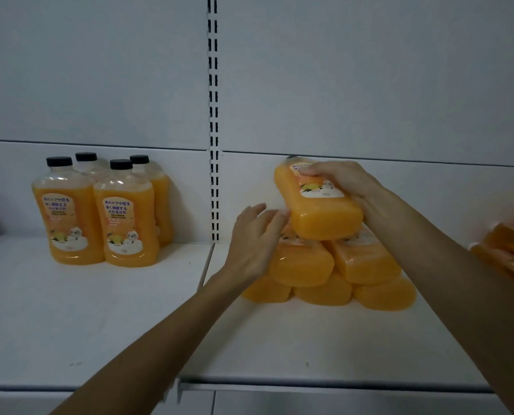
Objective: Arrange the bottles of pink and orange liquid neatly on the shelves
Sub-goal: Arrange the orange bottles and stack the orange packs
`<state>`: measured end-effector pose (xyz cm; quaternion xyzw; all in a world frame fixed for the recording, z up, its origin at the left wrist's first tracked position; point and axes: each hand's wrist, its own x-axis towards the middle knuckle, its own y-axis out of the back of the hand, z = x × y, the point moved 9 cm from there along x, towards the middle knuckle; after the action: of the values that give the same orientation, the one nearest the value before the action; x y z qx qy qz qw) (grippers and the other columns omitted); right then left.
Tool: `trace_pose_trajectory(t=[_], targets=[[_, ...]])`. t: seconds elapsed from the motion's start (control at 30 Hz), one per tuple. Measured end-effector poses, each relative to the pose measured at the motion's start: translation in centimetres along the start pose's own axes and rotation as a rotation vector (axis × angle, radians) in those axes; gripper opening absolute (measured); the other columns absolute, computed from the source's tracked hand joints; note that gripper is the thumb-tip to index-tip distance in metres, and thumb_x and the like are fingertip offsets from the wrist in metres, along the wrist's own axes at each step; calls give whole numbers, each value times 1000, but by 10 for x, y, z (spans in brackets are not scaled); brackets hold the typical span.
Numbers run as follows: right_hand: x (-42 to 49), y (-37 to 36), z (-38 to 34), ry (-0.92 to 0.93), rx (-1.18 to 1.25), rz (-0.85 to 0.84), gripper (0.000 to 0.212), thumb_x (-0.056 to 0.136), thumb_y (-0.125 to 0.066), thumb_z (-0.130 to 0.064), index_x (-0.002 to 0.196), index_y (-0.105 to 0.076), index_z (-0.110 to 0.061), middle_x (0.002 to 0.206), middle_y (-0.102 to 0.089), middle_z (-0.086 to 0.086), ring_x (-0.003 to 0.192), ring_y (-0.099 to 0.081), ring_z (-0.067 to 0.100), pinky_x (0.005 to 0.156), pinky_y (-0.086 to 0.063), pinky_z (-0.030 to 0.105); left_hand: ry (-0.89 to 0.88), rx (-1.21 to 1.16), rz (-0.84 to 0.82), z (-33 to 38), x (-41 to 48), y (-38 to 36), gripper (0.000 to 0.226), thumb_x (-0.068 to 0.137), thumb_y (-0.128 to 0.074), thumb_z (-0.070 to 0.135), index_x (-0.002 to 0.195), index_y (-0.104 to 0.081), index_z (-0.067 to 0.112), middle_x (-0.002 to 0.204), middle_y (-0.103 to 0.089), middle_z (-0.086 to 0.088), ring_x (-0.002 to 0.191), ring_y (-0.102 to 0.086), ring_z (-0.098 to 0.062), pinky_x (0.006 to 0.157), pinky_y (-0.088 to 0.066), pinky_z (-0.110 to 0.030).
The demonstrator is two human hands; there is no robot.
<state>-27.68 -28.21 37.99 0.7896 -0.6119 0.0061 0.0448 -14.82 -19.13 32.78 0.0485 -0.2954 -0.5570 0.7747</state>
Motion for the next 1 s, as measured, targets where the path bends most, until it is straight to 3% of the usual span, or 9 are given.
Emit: trace_pose_trajectory(t=[0.07,0.2,0.3,0.4,0.5,0.6,0.7,0.83,1.0], targets=[[-7,-12,-19,112,87,-27,49,70,-78,-12,116,-62,-5,90,-70,9,59,-69,16,49,-53,25,-26,-255,22,20,-3,8,28,96,-35,44,113,-52,29,109,-54,12,93,-53,7,78,-45,-12],[-24,-47,-53,308,100,-94,52,70,-79,-12,118,-59,-12,104,-69,9,81,-71,22,63,-58,31,74,-533,-79,28,-7,20,43,86,-56,41,124,-38,29,114,-58,5,102,-61,-16,84,-55,-37],[-28,-79,-58,338,-9,-197,66,73,-77,-12,131,-46,-18,112,-63,9,89,-67,23,67,-58,32,53,-508,-75,19,-14,47,58,75,-64,43,125,-37,30,115,-58,6,104,-61,-16,87,-54,-38],[-33,-111,-56,403,-238,-291,89,72,-79,-13,143,-27,-30,114,-54,6,97,-62,21,74,-58,33,48,-395,-51,-2,-23,74,66,68,-65,44,125,-35,31,108,-56,14,96,-59,-7,70,-53,-19],[-35,-139,-49,449,-466,-361,88,68,-82,-18,140,-33,-33,110,-52,-3,98,-59,16,67,-57,27,69,-287,-24,-32,-29,93,62,76,-70,30,126,-33,33,103,-53,20,90,-56,0,60,-48,-13],[-30,-162,-36,471,-654,-391,84,65,-85,-25,134,-38,-34,116,-49,-4,101,-56,16,67,-56,25,81,-271,-19,-60,-37,102,66,77,-71,27,131,-33,31,107,-53,19,96,-56,-2,70,-49,-17],[-29,-174,-20,503,-696,-360,81,67,-84,-28,133,-37,-31,116,-47,-8,104,-50,11,69,-43,13,99,-247,-39,-86,-39,103,67,78,-72,28,133,-34,29,118,-55,10,109,-57,-11,84,-52,-26],[-34,-180,-16,595,-730,-240,80,68,-84,-25,133,-37,-26,116,-48,-6,98,-52,13,67,-41,10,83,-163,-46,-98,-32,107,70,80,-69,31,139,-30,26,124,-52,10,113,-54,-12,85,-49,-21],[-33,-191,-11,687,-796,-100,84,70,-82,-15,137,-33,-25,135,-45,1,117,-46,18,85,-44,24,-25,373,-27,-111,-37,106,75,83,-63,44,143,-23,25,142,-42,2,125,-46,-19,102,-44,-39]])
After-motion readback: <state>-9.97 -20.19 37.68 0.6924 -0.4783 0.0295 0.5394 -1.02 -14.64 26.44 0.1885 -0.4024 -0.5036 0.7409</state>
